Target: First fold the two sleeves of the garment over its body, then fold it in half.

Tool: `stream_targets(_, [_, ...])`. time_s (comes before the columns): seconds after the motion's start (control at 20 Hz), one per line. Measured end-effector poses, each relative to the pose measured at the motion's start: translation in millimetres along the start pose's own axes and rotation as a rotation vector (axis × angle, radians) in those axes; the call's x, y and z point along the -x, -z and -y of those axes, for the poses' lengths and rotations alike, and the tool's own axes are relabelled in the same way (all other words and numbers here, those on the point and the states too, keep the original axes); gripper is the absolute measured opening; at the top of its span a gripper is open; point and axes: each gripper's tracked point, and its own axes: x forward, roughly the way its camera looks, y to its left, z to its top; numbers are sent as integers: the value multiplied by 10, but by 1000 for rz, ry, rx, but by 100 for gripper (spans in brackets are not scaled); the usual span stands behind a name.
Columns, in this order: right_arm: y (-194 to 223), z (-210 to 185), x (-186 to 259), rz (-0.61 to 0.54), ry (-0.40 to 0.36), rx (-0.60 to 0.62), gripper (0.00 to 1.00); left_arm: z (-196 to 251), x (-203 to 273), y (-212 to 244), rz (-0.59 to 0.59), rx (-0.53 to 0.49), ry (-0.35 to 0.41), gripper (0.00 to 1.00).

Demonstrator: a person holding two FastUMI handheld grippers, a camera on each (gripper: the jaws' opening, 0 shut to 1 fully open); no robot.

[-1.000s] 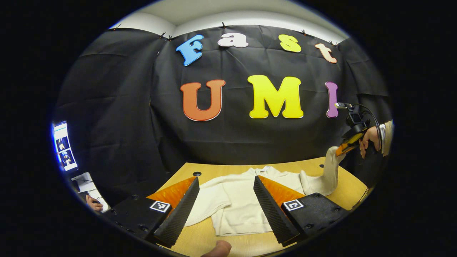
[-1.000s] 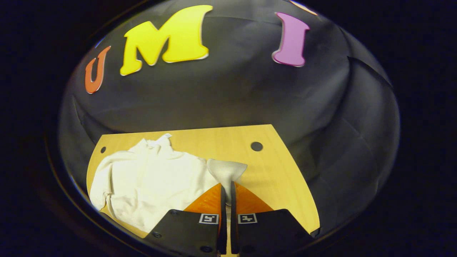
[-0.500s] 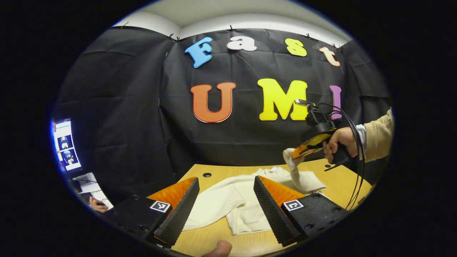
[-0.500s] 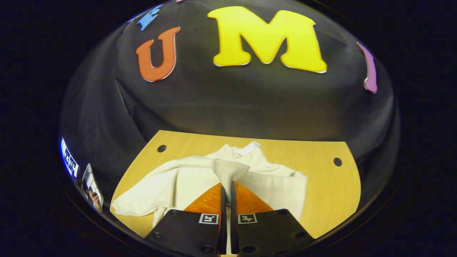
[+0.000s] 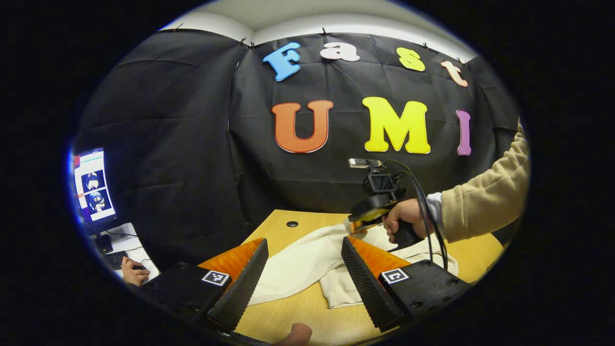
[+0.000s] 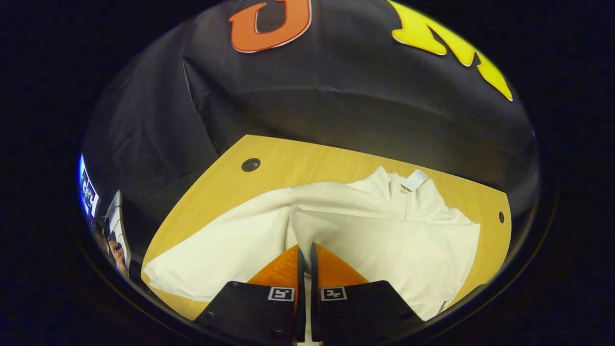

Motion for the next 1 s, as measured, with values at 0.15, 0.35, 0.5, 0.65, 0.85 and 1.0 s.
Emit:
stream_targets(0.15, [127, -127, -181, -10, 10, 16, 5, 5, 48, 114, -22, 15, 3, 98])
stream_targets(0.35, [131, -250, -201, -2, 3, -12, 10, -63, 103, 165, -18, 33, -21, 99])
stream_targets(0.5, [38, -334, -25, 26, -41, -12, 29, -38, 113, 146, -17, 44, -18, 98])
stream_targets(0.65, [7, -485, 283, 49, -132, 6, 71, -137, 104, 155, -16, 21, -47, 99])
stream_targets(0.85, [37, -338, 776, 95, -151, 28, 92, -268, 92, 210, -26, 24, -73, 99])
stream_targets(1.0, [171, -58, 1255, 129, -138, 35, 94, -494, 38, 378, -62, 40, -137, 99])
